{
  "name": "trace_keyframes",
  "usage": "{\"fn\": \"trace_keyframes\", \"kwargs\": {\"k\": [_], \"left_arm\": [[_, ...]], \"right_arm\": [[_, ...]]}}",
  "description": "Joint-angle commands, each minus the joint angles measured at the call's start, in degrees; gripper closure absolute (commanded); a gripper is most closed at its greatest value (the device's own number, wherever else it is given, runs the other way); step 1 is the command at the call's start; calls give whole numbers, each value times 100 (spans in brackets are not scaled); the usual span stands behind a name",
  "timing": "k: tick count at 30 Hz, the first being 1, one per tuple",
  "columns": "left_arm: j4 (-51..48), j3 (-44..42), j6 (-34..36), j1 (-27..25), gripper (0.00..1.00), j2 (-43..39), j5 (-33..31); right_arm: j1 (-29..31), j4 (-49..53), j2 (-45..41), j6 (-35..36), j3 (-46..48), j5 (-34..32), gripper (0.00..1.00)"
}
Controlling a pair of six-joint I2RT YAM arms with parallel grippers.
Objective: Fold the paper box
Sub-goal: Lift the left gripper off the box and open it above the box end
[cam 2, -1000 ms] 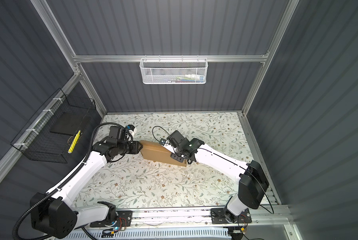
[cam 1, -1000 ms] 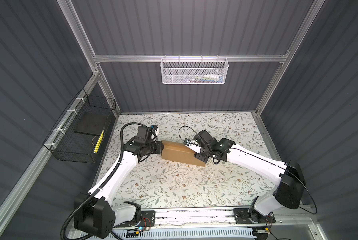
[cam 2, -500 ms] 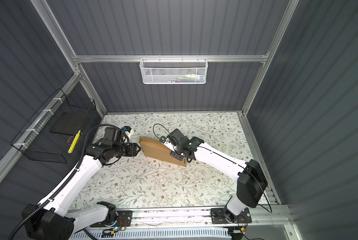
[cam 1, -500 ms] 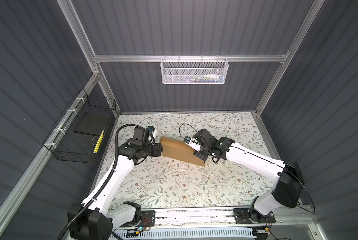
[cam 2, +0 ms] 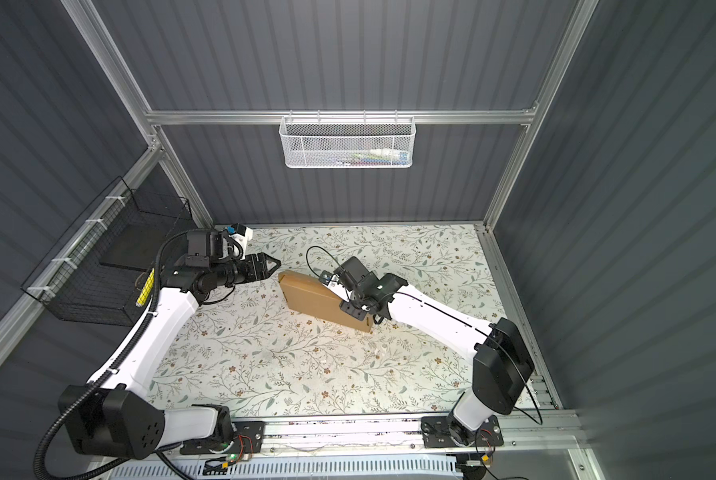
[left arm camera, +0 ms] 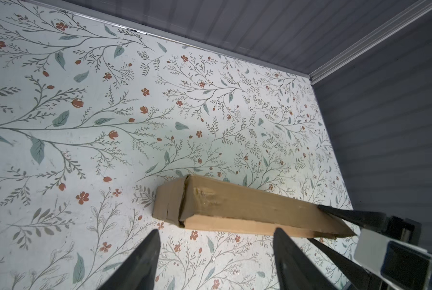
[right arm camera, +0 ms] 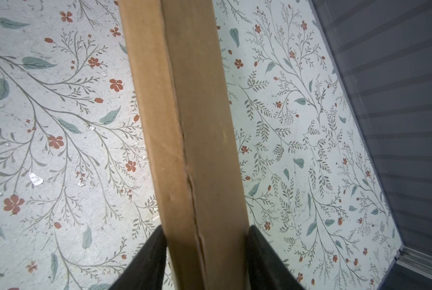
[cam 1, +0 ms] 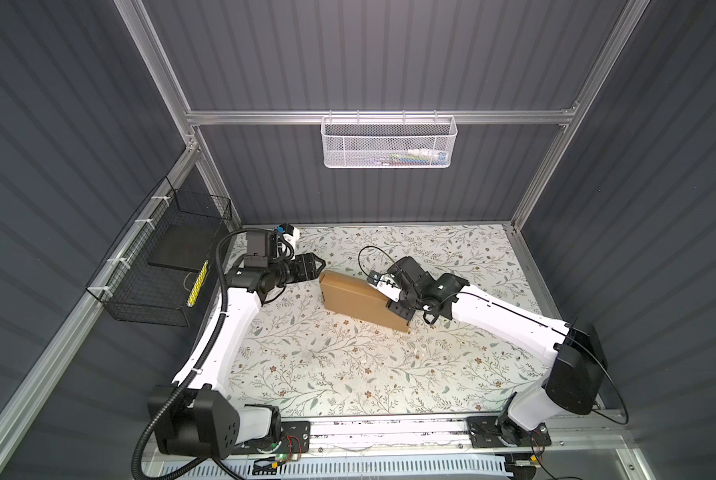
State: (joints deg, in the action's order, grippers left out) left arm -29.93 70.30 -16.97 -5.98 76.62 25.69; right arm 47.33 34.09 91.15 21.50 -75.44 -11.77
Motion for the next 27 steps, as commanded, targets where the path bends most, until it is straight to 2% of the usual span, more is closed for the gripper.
{"fn": "trace_keyframes", "kwargs": {"k": [1, 12, 27], "left_arm": [[505, -198, -363, 244, 30, 210, 884], [1130, -289, -518, 317, 31, 743, 1262], [1315, -657, -406, 317, 33, 1057, 1395]], "right_arm": [[-31, 204, 166, -14, 66, 180, 49], [-31, 221, 201, 20, 12, 215, 50], [-40, 187, 149, -23, 108, 242, 51]]}}
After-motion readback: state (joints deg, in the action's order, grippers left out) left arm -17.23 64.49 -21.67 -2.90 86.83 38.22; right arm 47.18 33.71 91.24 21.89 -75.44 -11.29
